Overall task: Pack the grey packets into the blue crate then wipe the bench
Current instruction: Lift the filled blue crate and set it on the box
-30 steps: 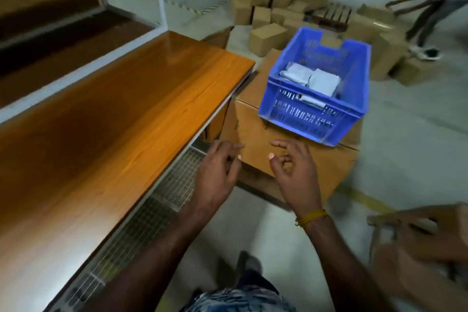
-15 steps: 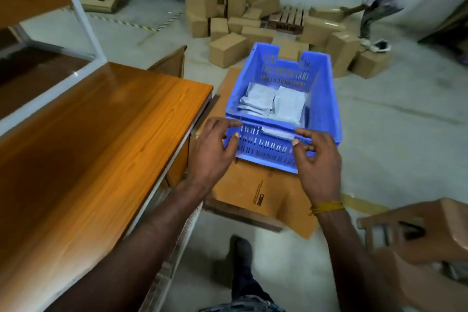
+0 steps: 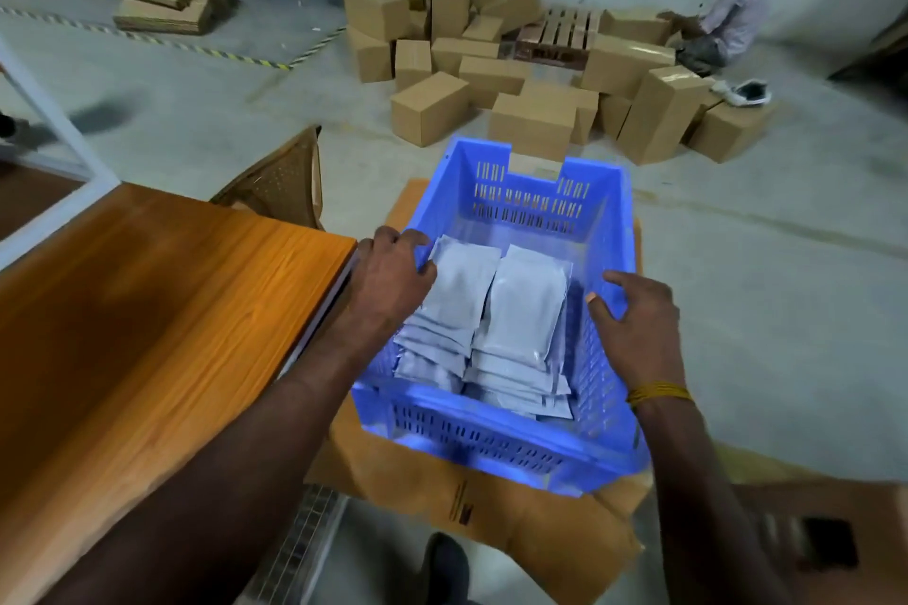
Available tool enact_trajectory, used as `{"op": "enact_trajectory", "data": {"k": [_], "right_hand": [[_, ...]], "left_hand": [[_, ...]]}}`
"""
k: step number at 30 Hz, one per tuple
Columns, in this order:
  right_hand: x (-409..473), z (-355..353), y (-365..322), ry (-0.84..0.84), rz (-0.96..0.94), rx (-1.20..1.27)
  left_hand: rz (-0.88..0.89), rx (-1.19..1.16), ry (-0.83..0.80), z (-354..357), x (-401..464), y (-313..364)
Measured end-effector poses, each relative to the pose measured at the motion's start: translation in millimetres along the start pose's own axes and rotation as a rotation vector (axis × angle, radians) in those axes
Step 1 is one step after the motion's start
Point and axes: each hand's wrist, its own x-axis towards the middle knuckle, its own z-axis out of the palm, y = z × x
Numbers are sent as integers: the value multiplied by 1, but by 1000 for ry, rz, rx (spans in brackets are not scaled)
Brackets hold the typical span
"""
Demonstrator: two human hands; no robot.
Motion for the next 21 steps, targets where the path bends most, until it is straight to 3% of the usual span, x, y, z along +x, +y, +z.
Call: {"op": "enact_trajectory", "data": {"k": [5, 14, 21], "right_hand": [[12, 10, 7, 71, 121, -11], [3, 17, 3, 85, 105, 17], [-33, -16, -24, 120, 135, 224]], "left_hand": [[-47, -31, -6, 4, 13, -4], [22, -100, 10, 4, -1, -16], [-10, -242, 58, -18, -42, -22]]}}
